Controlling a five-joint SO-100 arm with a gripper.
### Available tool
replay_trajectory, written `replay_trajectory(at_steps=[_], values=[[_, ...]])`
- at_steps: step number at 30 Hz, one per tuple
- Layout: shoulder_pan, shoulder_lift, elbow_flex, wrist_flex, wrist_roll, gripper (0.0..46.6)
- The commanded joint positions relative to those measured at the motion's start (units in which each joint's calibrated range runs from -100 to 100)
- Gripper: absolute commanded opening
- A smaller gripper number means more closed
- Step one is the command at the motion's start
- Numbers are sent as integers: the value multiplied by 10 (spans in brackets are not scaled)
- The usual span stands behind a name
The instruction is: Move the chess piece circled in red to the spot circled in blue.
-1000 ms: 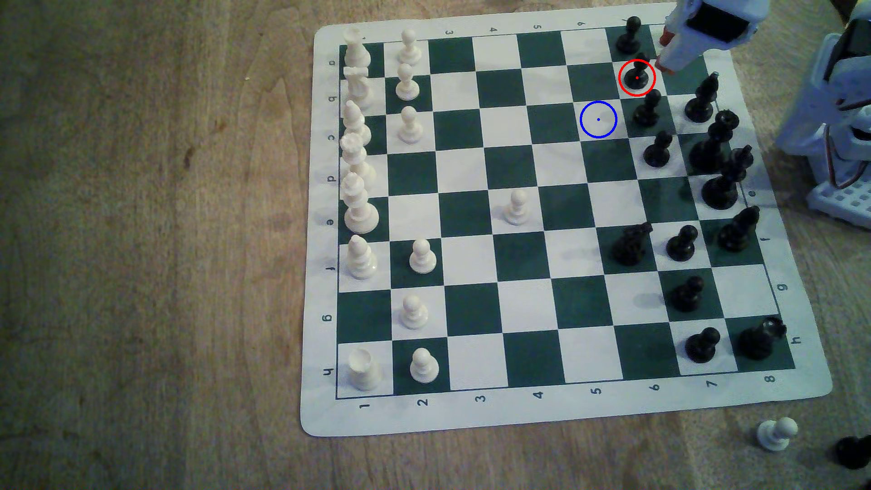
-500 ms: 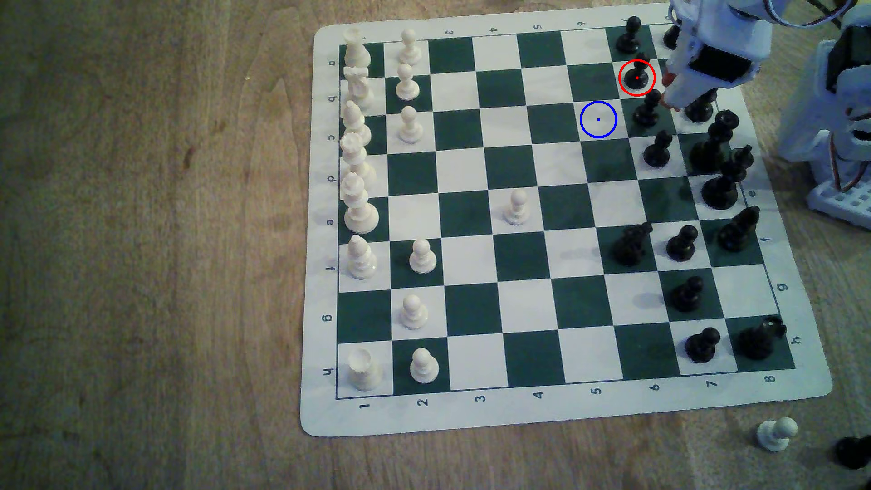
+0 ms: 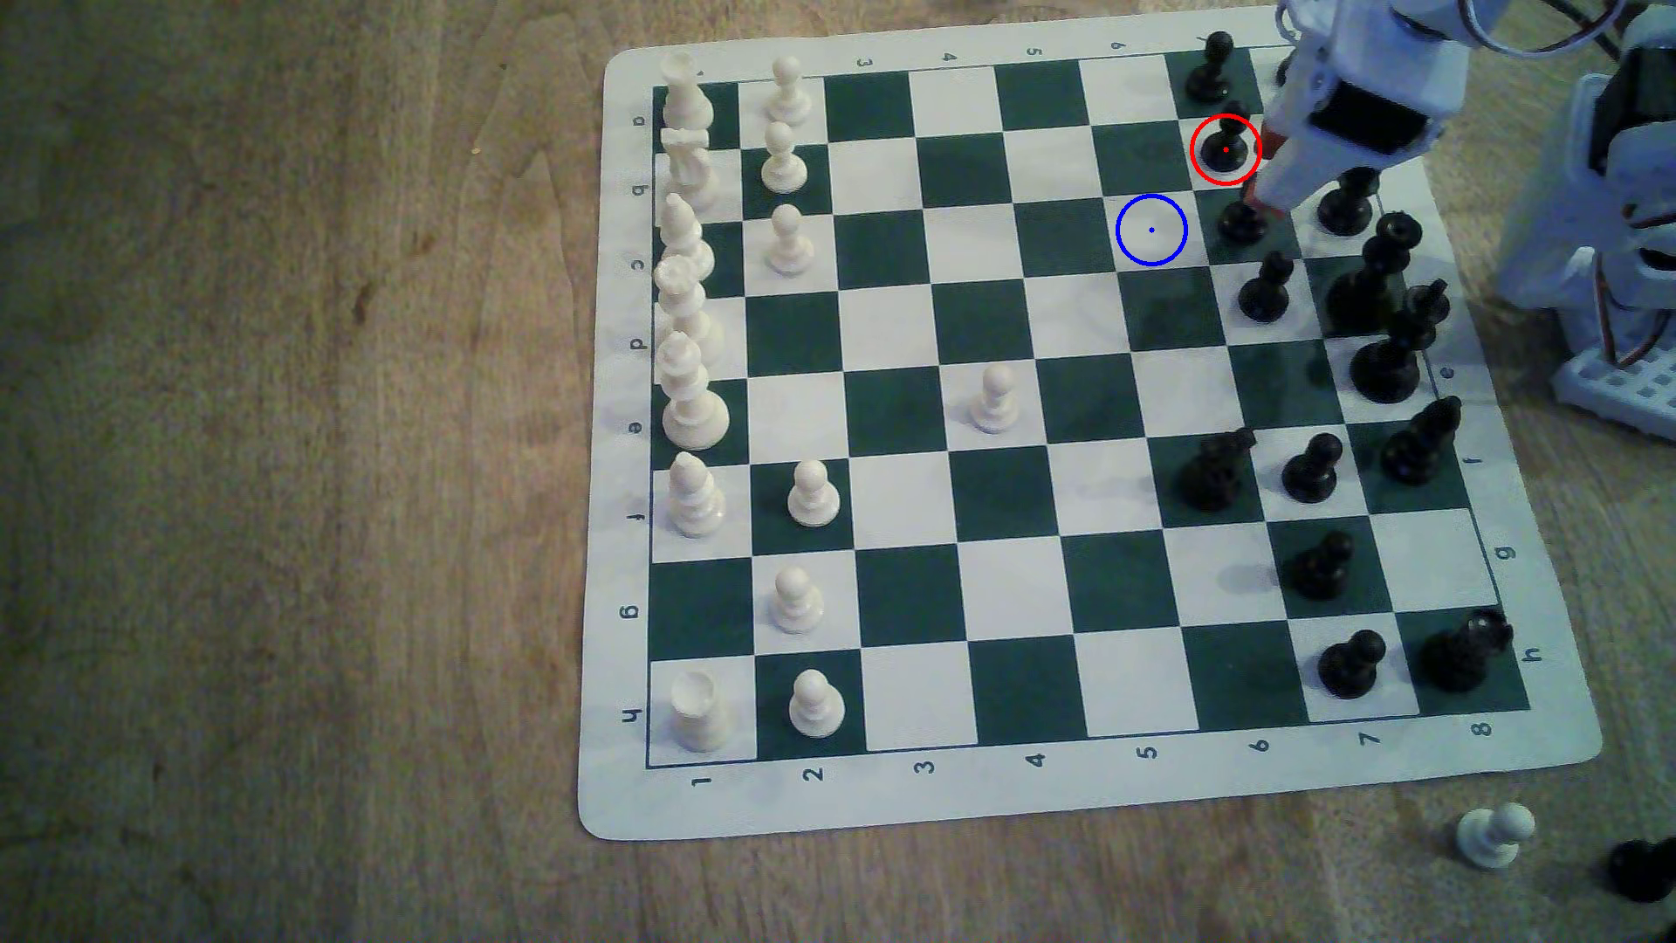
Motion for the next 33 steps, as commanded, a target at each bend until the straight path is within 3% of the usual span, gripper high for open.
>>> replay_trajectory(at_steps=[1, 33], values=[[12, 5, -8, -22, 7, 105], [84, 52, -17, -144, 39, 123]])
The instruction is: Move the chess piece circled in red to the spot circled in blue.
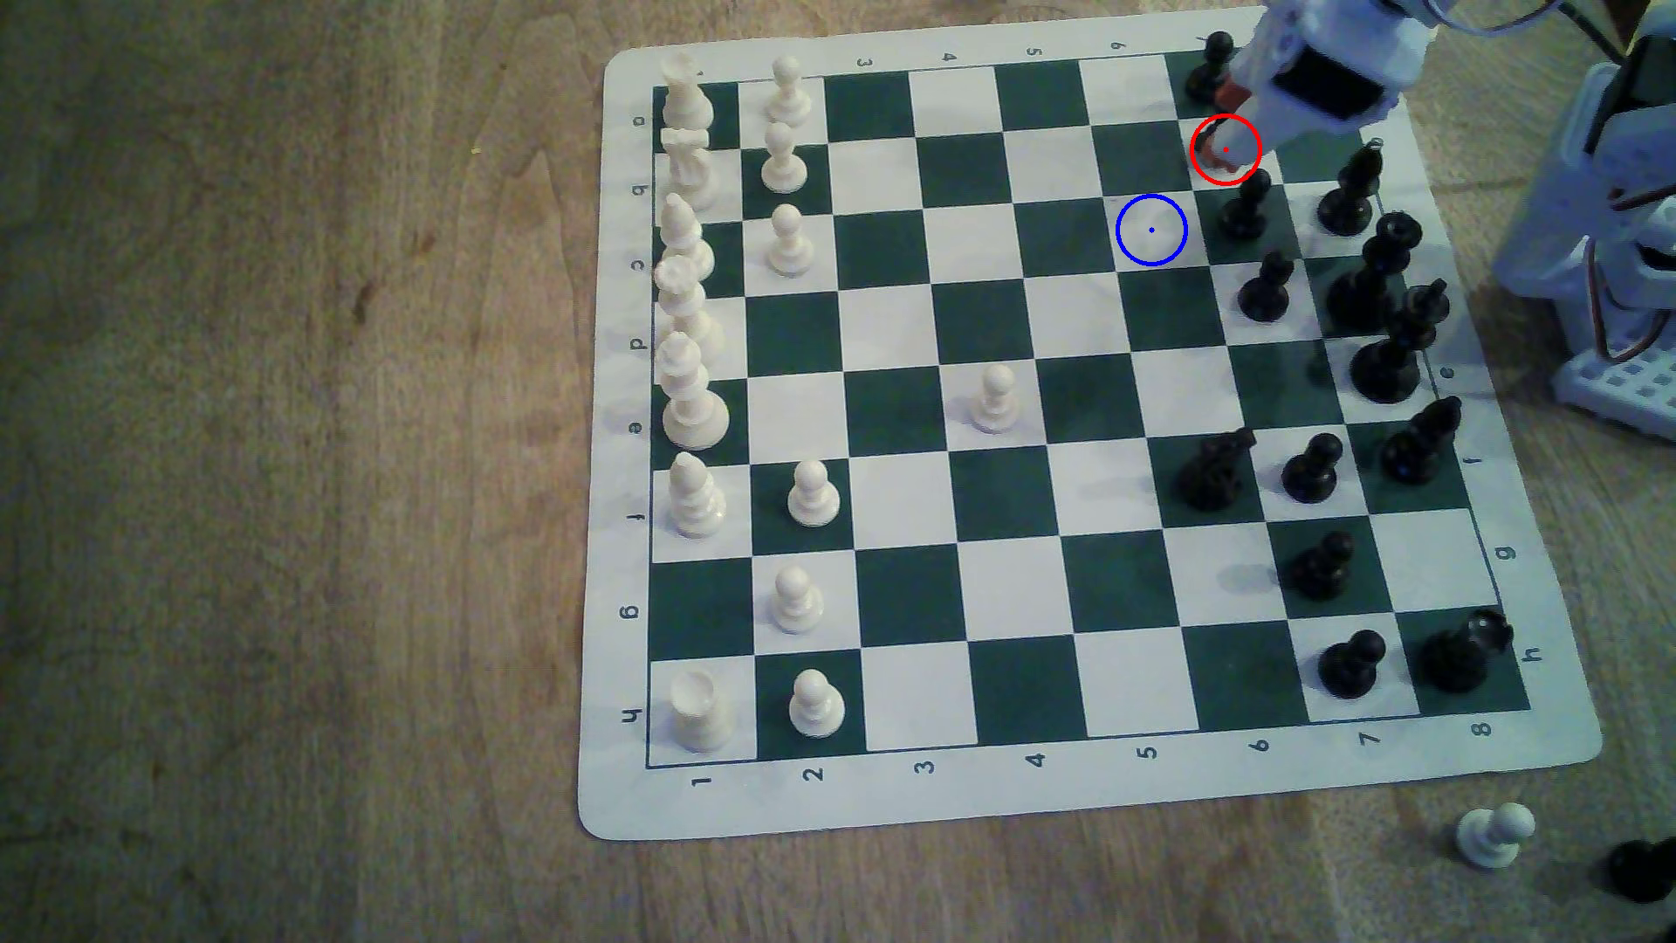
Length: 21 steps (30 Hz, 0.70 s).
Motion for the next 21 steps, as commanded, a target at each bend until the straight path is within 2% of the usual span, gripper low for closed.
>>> replay_trajectory(at_steps=[1, 12, 15, 18, 21], values=[[9, -5, -44, -10, 4, 124], [-38, -52, -105, 67, -14, 117], [-20, -48, -97, 62, -6, 115], [18, -28, -73, 37, 12, 106], [32, -12, -62, 22, 16, 105]])
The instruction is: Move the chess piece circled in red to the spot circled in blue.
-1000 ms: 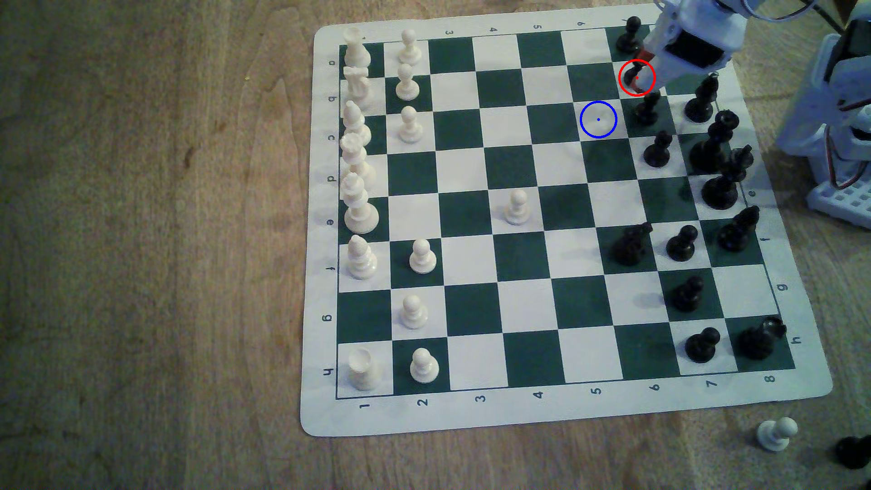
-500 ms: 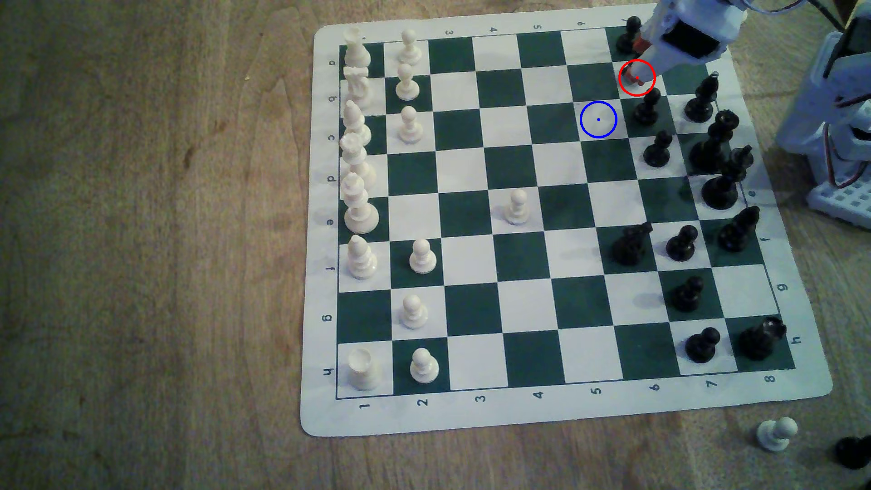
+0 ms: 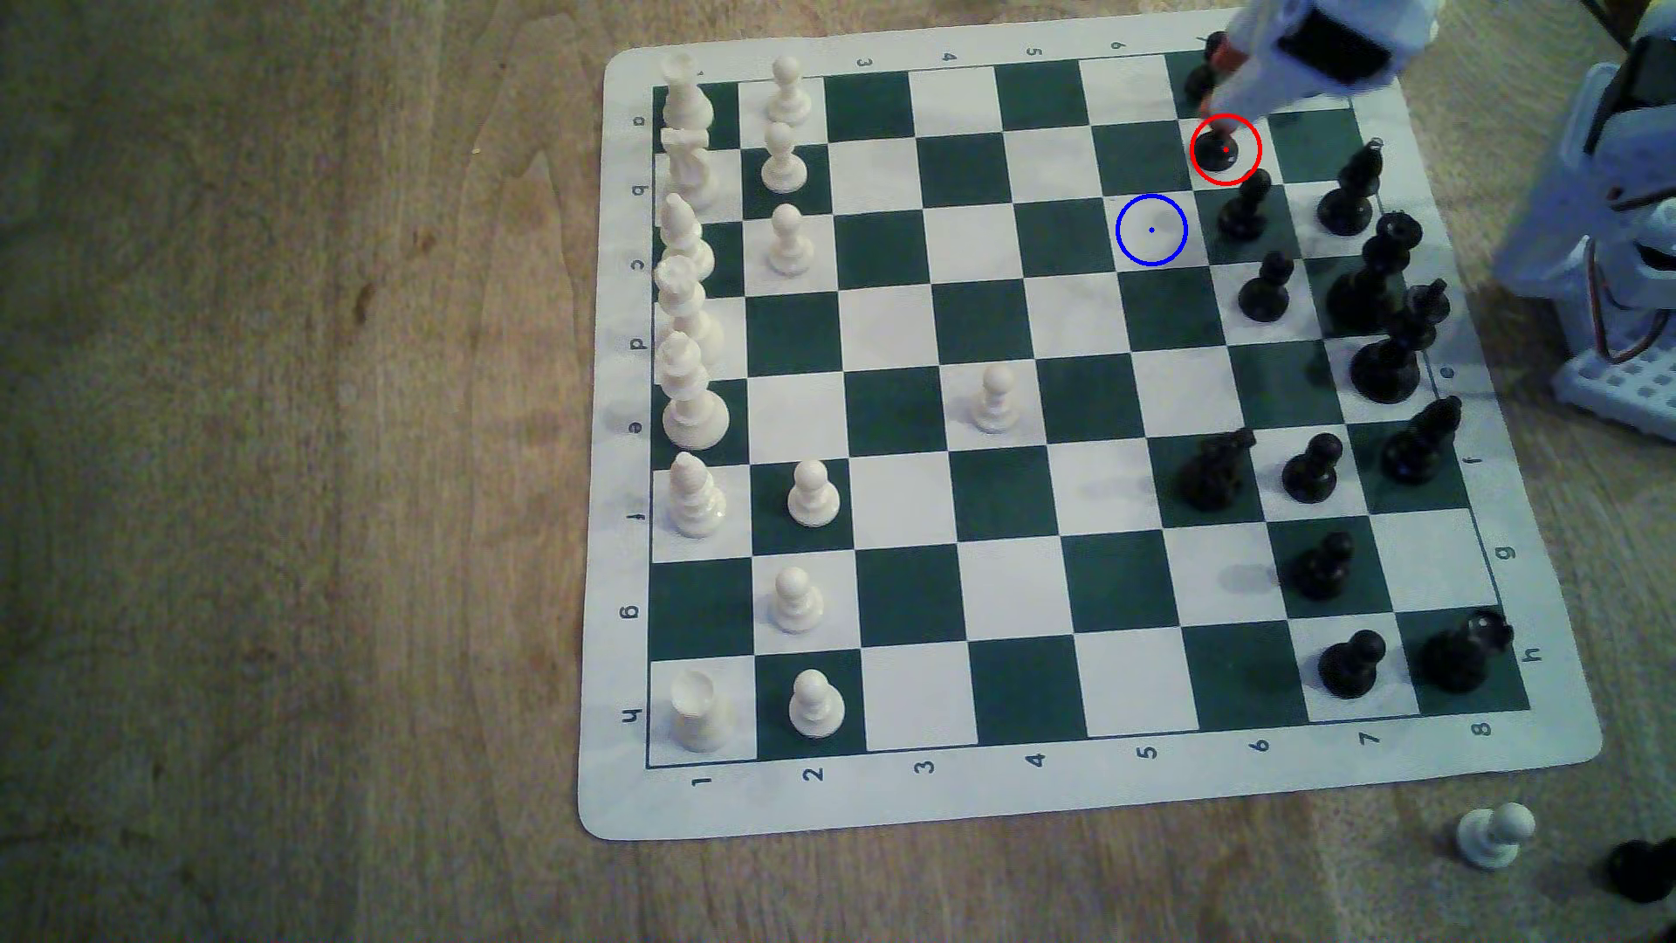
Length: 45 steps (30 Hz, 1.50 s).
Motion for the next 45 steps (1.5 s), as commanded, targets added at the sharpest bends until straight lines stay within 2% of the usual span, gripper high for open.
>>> replay_trajectory(at_steps=[1, 10, 25, 31, 34, 39, 45], values=[[12, 12, -3, -19, 6, 104], [-4, 34, 44, -54, 1, 101], [-10, 75, 58, -105, -3, 97], [-10, 85, 58, -109, -2, 66], [-10, 86, 58, -112, -1, 3], [-11, 86, 52, -108, 0, 3], [-26, 47, -28, -22, -4, 3]])
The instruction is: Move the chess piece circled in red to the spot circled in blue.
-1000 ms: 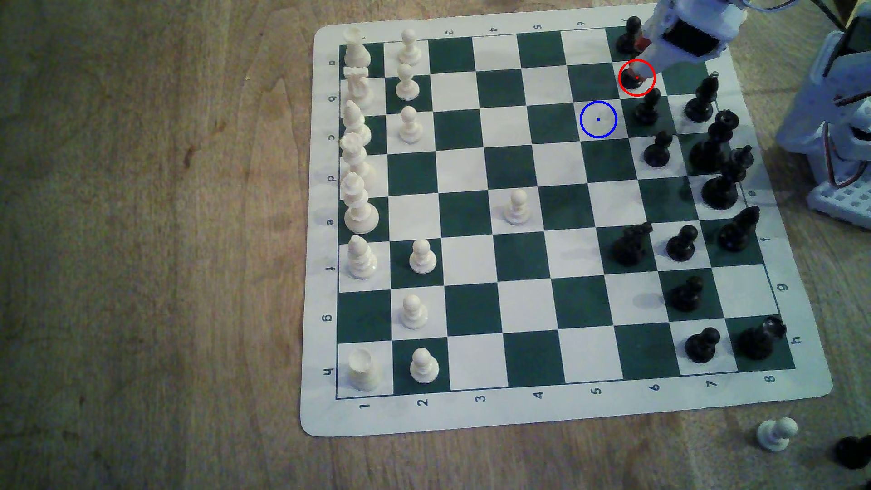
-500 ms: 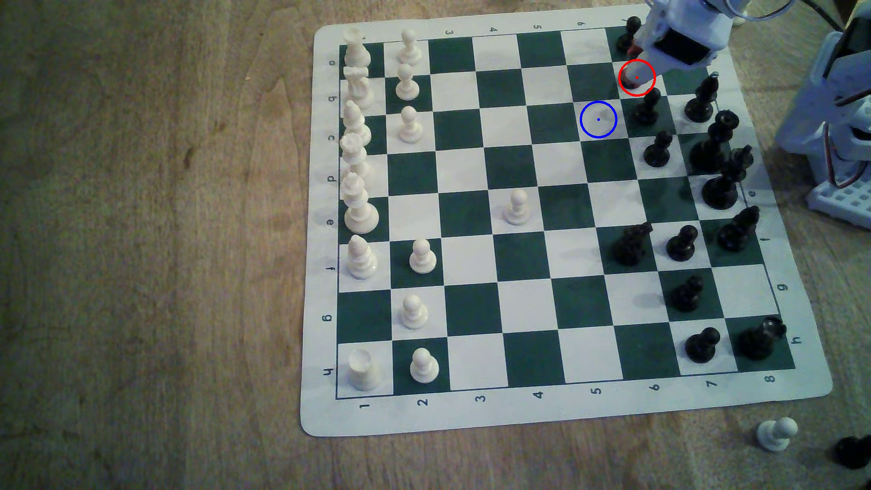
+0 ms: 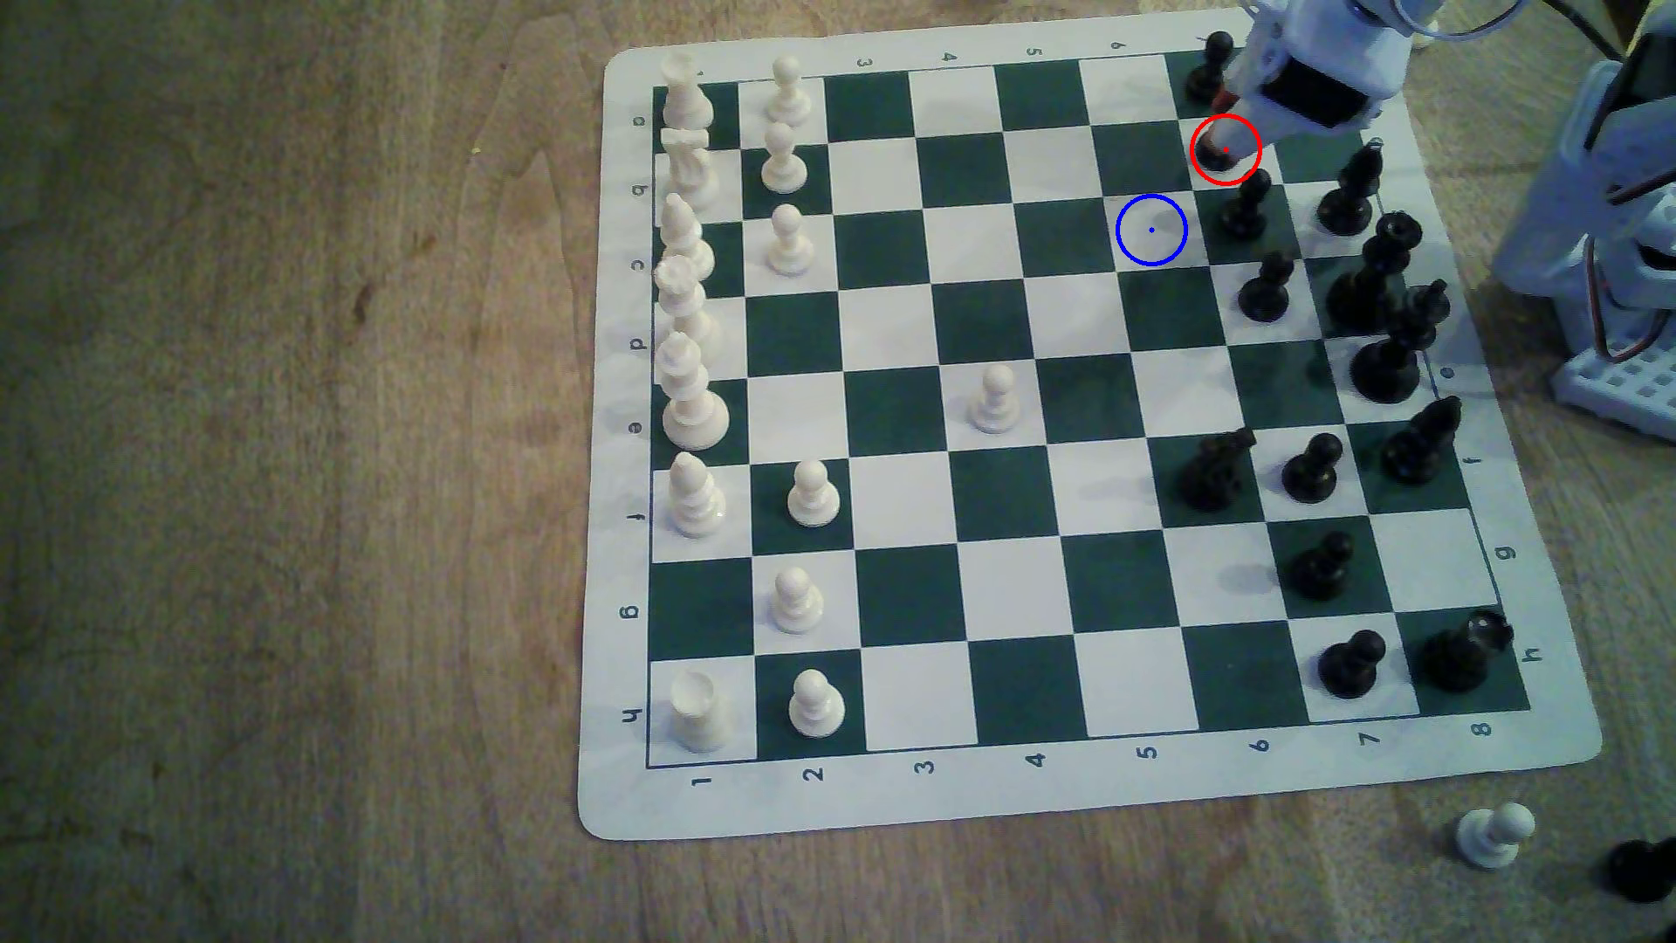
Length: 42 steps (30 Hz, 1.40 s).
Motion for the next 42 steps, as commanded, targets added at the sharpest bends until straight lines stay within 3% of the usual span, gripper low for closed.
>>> replay_trajectory(at_steps=[1, 7, 12, 28, 42], values=[[-23, -46, -101, 74, -4, 3], [-89, -66, -170, 145, -37, 3], [-132, -52, -159, 129, -58, 3], [-147, 41, -117, 26, -69, 6], [-143, 101, -102, -11, -64, 5]])
